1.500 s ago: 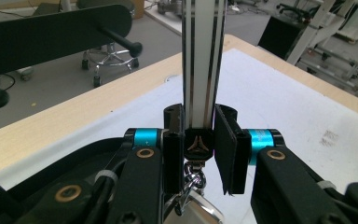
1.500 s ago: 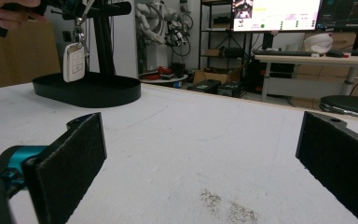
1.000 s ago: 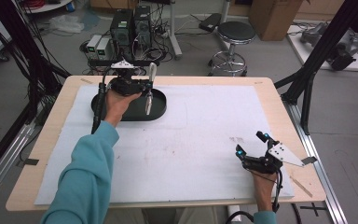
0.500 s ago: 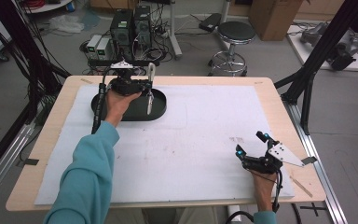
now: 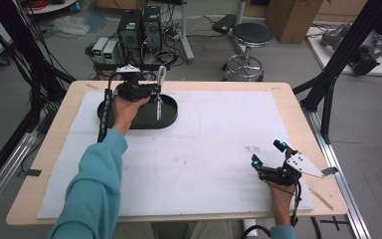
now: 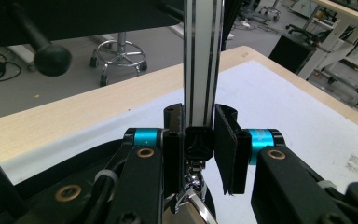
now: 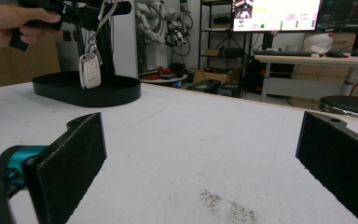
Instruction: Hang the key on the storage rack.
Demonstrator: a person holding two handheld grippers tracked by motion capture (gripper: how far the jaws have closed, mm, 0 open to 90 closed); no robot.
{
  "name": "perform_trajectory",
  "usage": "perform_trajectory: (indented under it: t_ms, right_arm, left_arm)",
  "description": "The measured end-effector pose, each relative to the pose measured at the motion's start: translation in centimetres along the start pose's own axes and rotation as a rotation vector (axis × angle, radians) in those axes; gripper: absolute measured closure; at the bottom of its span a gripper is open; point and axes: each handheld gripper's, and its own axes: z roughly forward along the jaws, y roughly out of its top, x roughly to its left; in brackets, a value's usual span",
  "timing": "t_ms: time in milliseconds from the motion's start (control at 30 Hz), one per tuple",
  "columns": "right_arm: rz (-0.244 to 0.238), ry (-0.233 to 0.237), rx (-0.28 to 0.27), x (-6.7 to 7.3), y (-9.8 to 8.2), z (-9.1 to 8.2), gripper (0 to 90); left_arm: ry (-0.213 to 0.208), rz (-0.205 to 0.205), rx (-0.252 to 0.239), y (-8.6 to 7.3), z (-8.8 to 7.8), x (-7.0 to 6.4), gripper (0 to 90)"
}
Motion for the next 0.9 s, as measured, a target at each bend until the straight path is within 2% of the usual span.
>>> perform_trajectory:
  t_ms: [67, 200, 400, 533, 800, 900]
  right_arm:
    - [0.001, 0.0, 0.0, 0.01, 0.0, 0.0, 0.9]
    - [-0.001, 0.002, 0.0, 0.02, 0.0, 0.0, 0.9]
    - [-0.004, 0.001, -0.001, 0.0, -0.01, 0.0, 0.9]
    - [-0.001, 0.002, -0.003, 0.01, 0.0, 0.0, 0.9]
    - [-0.001, 0.003, -0.001, 0.02, 0.0, -0.02, 0.9]
    - [-0.005, 0.004, 0.0, 0.01, -0.01, -0.03, 0.9]
  left_arm:
    - [0.006, 0.0, 0.0, 0.03, 0.02, -0.07, 73.8]
    - [0.006, -0.035, -0.014, -0.06, 0.18, -0.12, 73.8]
    - [0.002, -0.062, -0.016, -0.21, 0.38, -0.13, 73.7]
    - [0.001, -0.072, -0.007, -0.34, 0.35, 0.0, 73.6]
    - [0.013, -0.068, -0.001, -0.62, 0.28, -0.03, 73.5]
    - [0.011, -0.086, -0.011, -0.77, 0.3, -0.06, 73.4]
